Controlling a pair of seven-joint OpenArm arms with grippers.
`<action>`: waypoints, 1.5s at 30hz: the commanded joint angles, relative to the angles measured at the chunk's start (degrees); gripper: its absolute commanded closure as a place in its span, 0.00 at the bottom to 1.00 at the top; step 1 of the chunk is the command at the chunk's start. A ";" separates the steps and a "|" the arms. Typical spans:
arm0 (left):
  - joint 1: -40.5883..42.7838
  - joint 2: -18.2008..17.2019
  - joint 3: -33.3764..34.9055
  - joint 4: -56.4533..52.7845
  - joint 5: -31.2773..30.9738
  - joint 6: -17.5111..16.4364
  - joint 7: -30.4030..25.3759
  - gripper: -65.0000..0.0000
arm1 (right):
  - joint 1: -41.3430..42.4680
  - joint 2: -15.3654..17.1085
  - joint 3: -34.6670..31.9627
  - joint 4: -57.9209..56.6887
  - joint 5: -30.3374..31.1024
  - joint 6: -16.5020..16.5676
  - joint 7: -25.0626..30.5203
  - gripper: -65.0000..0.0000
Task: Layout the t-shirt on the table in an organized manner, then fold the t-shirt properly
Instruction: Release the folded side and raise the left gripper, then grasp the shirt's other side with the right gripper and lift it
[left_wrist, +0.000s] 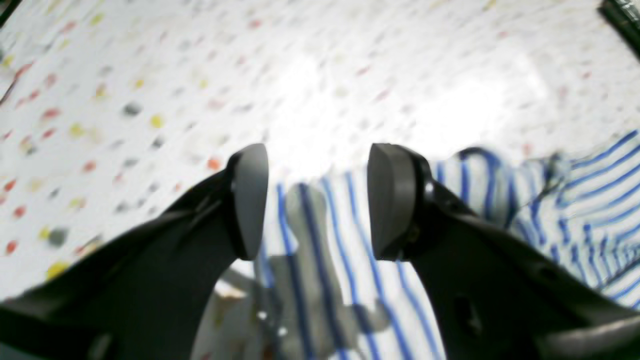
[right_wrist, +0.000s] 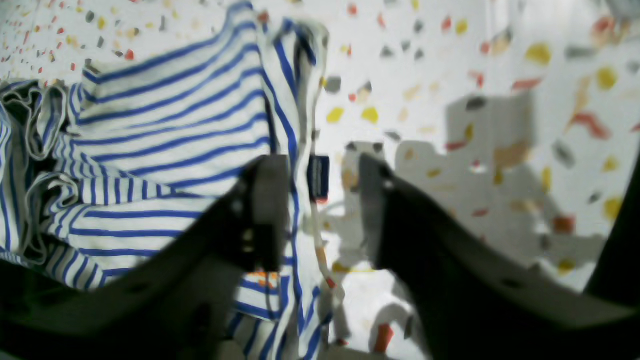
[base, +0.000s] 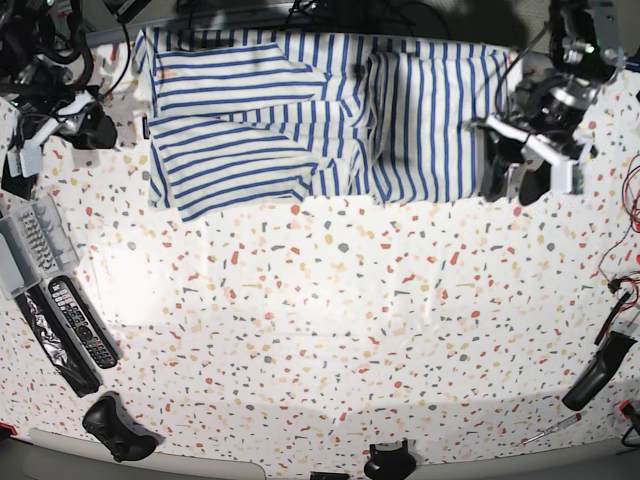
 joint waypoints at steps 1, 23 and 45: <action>0.44 -0.33 -1.31 1.11 -0.96 -1.16 -1.92 0.55 | -0.02 0.92 0.37 -0.85 1.18 0.47 0.98 0.53; 1.53 -0.33 -5.03 1.11 -4.81 -3.56 -0.81 0.55 | 1.14 -2.03 -14.78 -12.39 7.56 0.47 4.42 0.36; 1.57 -0.33 -5.03 1.09 -2.86 -3.56 0.57 0.55 | 4.13 -1.49 -13.53 -12.35 0.87 0.47 7.21 1.00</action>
